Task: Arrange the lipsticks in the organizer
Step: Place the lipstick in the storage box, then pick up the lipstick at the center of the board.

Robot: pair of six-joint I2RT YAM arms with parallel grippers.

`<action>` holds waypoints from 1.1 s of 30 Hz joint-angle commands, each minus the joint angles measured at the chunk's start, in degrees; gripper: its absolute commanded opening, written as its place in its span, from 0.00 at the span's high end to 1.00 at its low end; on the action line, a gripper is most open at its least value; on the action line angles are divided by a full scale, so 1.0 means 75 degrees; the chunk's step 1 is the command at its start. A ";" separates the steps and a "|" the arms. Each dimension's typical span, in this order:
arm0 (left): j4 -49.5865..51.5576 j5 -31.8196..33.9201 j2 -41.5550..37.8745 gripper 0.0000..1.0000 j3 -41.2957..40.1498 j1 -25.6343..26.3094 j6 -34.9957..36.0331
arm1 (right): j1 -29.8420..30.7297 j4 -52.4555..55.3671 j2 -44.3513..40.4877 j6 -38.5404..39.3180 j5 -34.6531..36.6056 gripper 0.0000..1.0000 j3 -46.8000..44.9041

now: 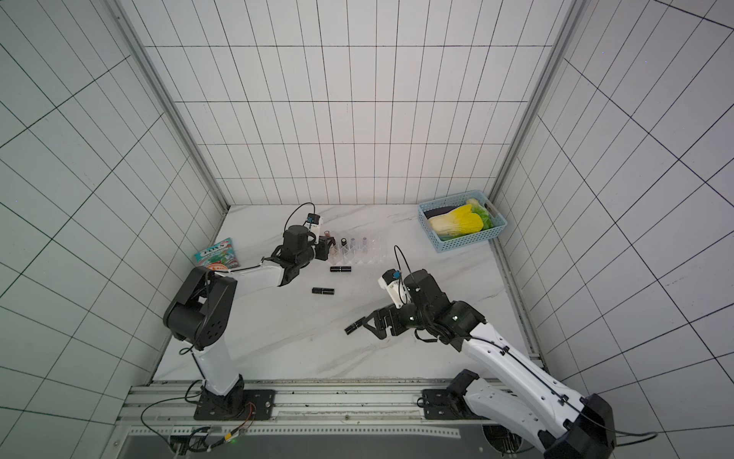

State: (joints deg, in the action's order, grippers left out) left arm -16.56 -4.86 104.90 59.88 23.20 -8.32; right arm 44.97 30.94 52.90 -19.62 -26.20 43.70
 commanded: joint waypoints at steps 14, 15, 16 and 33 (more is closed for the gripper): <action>0.0075 0.1030 -0.2519 0.34 -0.1264 0.0636 -0.0401 | 0.0516 0.2090 0.2186 0.0882 0.1550 0.03 0.1542; 0.0169 0.1198 -0.2844 0.34 -0.1466 0.0616 -0.0575 | 0.0624 0.2373 0.2493 0.0951 0.1879 0.03 0.1751; 0.0223 0.1268 -0.3225 0.34 -0.1735 0.0573 -0.0734 | 0.0772 0.2639 0.2857 0.1012 0.2249 0.03 0.1971; 0.0455 0.0850 -0.6182 0.34 -0.3855 -0.0844 -0.1786 | 0.1902 0.2953 0.6329 0.2754 0.3813 0.01 0.3909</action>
State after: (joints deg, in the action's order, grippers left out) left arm -13.23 3.27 59.20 31.79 17.87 -20.62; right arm 58.96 52.29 97.58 -3.42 1.45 69.73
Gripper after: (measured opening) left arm 0.657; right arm 0.990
